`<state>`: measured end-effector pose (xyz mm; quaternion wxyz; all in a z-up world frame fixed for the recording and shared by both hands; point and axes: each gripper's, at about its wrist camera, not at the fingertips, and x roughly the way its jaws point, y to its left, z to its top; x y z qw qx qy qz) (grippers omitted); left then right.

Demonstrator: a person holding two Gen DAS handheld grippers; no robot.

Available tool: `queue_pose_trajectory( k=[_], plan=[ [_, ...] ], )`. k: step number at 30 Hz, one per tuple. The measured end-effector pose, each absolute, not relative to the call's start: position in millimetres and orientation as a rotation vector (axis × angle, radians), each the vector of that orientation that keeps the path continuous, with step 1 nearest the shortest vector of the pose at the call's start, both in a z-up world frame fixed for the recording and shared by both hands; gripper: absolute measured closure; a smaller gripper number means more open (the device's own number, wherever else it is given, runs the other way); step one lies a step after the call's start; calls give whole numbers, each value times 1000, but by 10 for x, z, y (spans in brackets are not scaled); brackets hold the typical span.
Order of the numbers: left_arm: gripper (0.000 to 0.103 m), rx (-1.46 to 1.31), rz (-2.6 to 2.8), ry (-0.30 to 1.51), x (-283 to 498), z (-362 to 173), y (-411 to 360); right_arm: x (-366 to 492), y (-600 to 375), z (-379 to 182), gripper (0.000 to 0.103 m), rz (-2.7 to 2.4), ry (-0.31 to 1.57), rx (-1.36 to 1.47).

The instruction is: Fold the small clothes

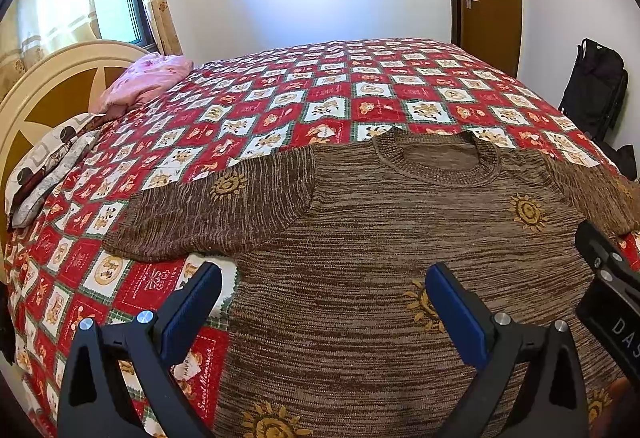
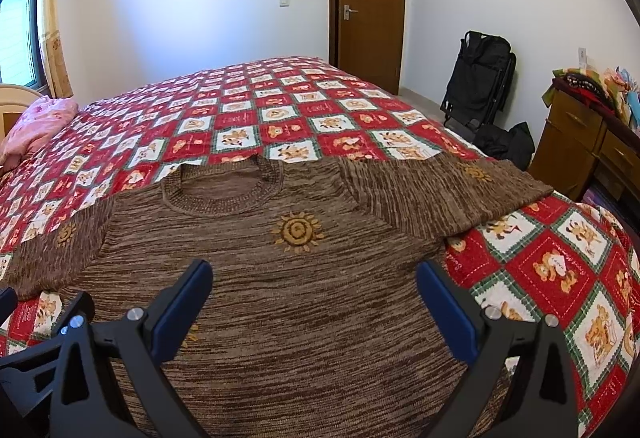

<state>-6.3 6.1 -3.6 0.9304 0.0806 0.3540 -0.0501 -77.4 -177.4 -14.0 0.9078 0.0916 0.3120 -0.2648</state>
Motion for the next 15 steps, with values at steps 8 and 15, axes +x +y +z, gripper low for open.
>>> queue_pose_trajectory(
  k=[8,15],
  plan=[
    [1,154,-107,723,-70,-19,80,-767,-1772,-107,0,-548,638,186],
    [1,149,-112,727,-36,-3,60,-757,-1750,-98,0,-553,641,170]
  ],
)
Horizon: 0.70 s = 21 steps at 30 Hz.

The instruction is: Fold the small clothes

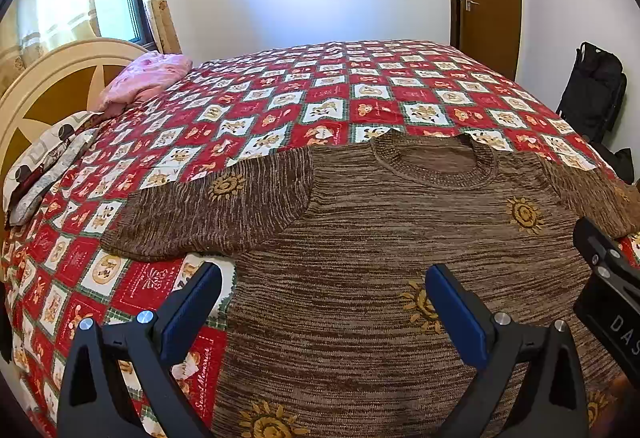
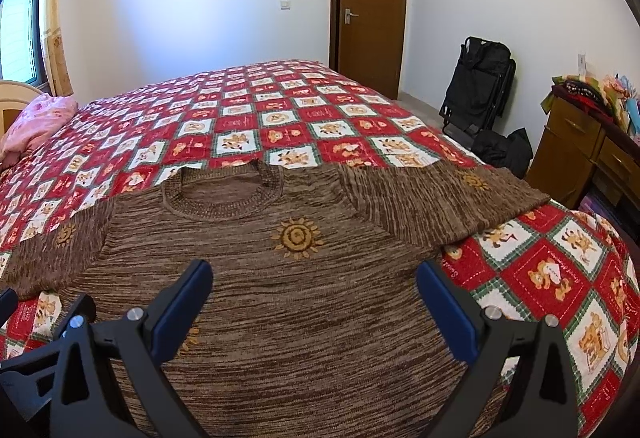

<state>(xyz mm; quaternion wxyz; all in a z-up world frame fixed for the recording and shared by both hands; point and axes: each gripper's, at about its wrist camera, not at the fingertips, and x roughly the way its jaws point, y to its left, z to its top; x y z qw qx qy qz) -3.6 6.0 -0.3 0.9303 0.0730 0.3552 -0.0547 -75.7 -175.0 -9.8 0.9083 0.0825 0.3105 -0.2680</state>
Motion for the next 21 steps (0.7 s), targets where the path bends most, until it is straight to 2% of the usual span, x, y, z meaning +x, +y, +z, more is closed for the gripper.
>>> queue_pose_trajectory(
  k=[21],
  plan=[
    [1,132,-124,738,-43,-9,62,-766,-1757,-92,0,-557,648,169]
  ],
)
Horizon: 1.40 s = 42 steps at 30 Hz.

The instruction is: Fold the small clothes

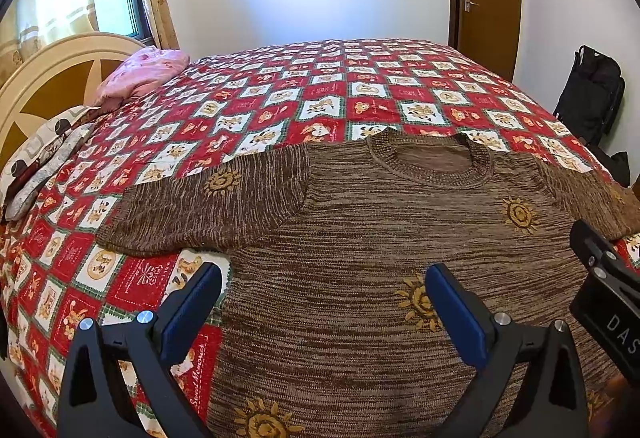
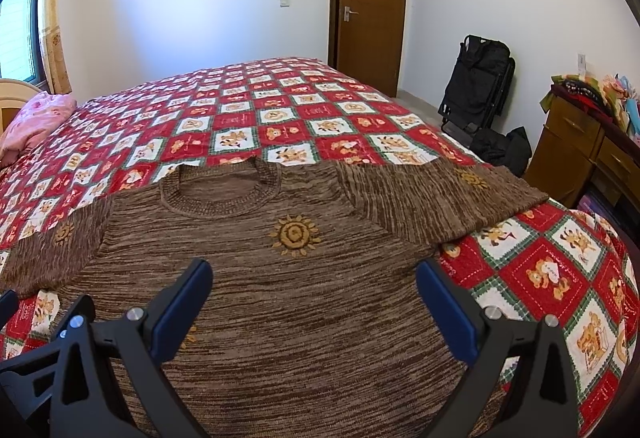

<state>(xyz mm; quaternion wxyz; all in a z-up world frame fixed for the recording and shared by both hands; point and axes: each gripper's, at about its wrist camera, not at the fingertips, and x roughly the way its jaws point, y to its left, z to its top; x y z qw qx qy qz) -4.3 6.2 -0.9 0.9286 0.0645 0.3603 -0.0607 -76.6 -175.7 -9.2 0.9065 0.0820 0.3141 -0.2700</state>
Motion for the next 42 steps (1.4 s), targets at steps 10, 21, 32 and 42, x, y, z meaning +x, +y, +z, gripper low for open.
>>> queue_pose_trajectory(
  k=[10,21,32,42],
  plan=[
    [1,127,-128,743,-55,-2,58,-761,-1749,-99,0,-553,651,167],
    [1,128,-132,749,-57,-15,49,-750,-1772,-128,0,-562,668,174],
    [1,79,-202,735,-16,12,131,-885,-2367,-11,45,-498,687,237],
    [1,112,-169,682,51,30,242,-1644,-4419,75,51,-765,668,644]
  ],
)
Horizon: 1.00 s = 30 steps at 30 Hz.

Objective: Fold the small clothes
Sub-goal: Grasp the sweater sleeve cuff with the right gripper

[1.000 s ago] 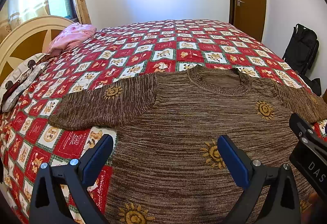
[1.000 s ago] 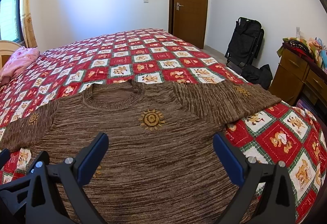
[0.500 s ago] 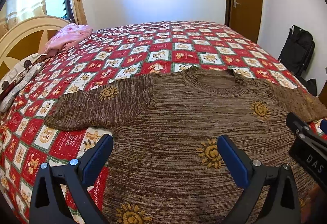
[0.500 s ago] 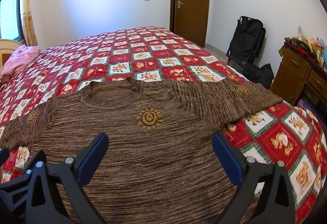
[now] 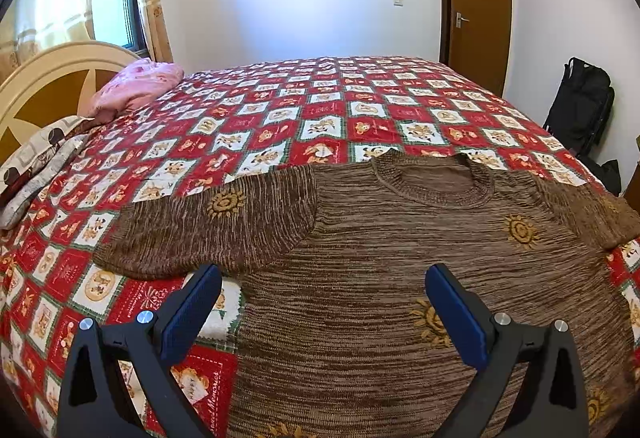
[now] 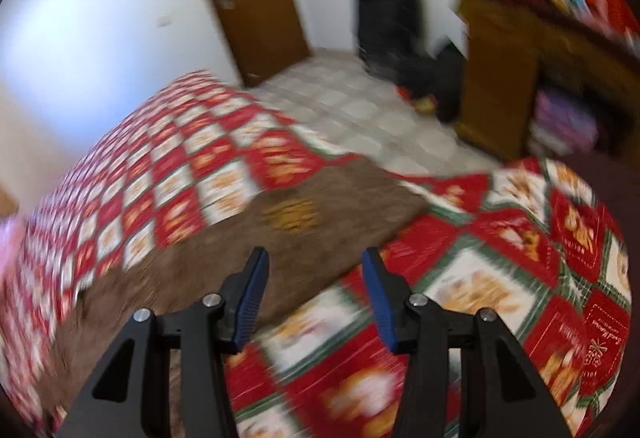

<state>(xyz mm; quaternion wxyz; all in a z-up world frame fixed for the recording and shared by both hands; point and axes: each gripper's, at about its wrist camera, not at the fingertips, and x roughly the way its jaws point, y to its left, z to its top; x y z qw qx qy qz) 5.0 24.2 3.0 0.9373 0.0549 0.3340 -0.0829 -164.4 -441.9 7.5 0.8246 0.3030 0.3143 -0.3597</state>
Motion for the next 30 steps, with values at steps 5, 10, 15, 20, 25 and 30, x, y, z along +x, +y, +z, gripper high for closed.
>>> queue_pose_trajectory(
  k=[5,10,15,20,25,30],
  plan=[
    [1,94,-175,746,147,-114,264,-1695,-4963,-262,59,-808,729,845],
    [1,107,-167,760,199,-169,258,-1550,-5108,-373,59,-858,742,850],
    [1,90,-164,769,266,-163,280,-1348,-5227,-452,59,-873,767,825],
    [1,103,-163,767,267,-159,282,-1271,-5268,-529,91,-927,819,739],
    [1,93,-166,766,270,-139,315,-1290,-5210,-433,93,-923,817,656],
    [1,80,-163,750,252,-82,359,-1118,-4909,-52,93,-873,773,520]
  ],
)
